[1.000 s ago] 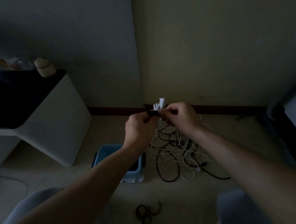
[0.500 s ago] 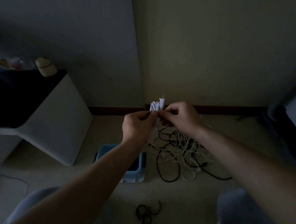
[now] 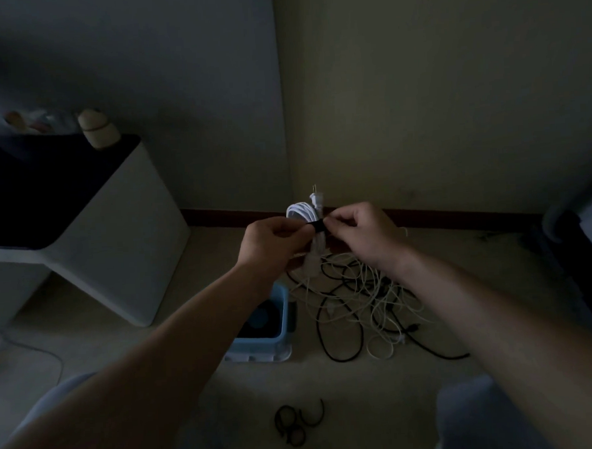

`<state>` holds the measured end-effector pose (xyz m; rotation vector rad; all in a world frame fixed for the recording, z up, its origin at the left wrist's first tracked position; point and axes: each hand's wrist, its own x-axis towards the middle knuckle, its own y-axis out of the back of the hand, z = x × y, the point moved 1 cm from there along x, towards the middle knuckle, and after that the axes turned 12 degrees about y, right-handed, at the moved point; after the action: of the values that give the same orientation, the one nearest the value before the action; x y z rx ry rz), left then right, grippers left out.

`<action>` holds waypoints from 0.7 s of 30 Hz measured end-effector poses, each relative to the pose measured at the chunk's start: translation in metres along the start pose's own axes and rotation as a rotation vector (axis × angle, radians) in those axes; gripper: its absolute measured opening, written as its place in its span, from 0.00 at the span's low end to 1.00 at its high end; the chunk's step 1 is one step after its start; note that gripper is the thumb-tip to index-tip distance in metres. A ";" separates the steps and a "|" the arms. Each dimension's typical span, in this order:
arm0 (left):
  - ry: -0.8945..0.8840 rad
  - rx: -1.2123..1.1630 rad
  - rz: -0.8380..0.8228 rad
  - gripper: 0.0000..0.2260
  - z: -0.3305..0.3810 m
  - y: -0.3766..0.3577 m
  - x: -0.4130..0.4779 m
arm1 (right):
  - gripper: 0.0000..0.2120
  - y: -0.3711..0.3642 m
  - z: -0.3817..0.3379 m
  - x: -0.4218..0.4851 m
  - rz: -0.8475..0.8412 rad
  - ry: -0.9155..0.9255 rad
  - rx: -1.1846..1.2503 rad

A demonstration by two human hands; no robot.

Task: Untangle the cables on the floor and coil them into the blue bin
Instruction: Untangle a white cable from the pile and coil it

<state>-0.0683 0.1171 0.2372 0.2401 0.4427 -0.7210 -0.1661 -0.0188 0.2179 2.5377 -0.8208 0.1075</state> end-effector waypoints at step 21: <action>-0.433 0.635 0.203 0.50 -0.012 0.072 0.010 | 0.15 -0.049 -0.018 0.009 -0.449 0.070 0.118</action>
<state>-0.0162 0.1677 0.2261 0.6977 -0.2345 -0.6740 -0.1299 0.0198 0.2161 2.7443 -0.2105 0.0994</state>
